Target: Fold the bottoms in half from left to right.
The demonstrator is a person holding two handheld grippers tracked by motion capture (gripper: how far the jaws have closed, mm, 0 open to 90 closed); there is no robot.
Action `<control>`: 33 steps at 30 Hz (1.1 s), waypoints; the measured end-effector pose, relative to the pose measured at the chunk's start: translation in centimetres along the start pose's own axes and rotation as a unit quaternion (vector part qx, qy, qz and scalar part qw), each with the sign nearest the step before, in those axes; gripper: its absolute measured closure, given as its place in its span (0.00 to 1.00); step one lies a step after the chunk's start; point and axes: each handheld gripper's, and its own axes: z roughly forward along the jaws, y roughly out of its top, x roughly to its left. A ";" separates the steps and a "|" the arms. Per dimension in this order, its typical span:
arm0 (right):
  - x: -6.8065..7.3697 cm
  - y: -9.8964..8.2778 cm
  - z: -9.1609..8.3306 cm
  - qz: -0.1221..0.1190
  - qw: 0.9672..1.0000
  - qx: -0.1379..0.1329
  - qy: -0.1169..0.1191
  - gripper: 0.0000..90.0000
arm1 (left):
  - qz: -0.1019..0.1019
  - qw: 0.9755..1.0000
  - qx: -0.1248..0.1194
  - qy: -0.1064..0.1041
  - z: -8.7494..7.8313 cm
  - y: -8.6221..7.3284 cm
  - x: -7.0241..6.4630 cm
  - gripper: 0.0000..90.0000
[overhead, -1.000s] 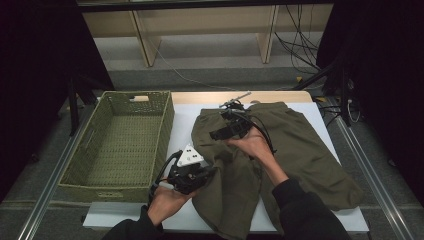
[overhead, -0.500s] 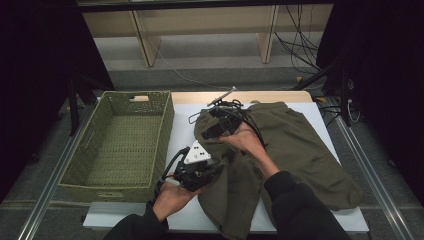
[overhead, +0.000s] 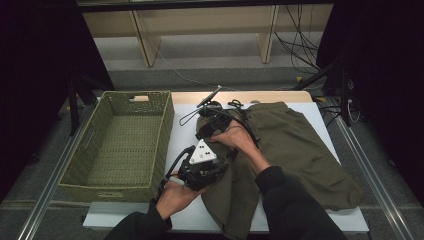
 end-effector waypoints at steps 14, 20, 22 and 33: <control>-0.1 1.2 1.8 0.007 0.999 0.039 -0.018 0.49 | 0.008 1.000 -0.002 -0.001 -0.3 0.1 -0.1 0.97; -0.6 1.4 2.1 0.011 0.998 0.053 -0.034 0.67 | 0.008 1.000 -0.002 -0.002 -0.4 0.1 -0.3 0.97; -0.8 1.4 2.0 0.014 0.998 0.055 -0.034 0.76 | 0.005 1.000 -0.004 -0.001 -0.4 0.1 -0.2 0.97; -3.5 0.8 -0.3 0.051 0.997 0.028 -0.043 0.97 | -0.001 1.000 -0.011 0.000 -0.6 0.2 0.1 0.97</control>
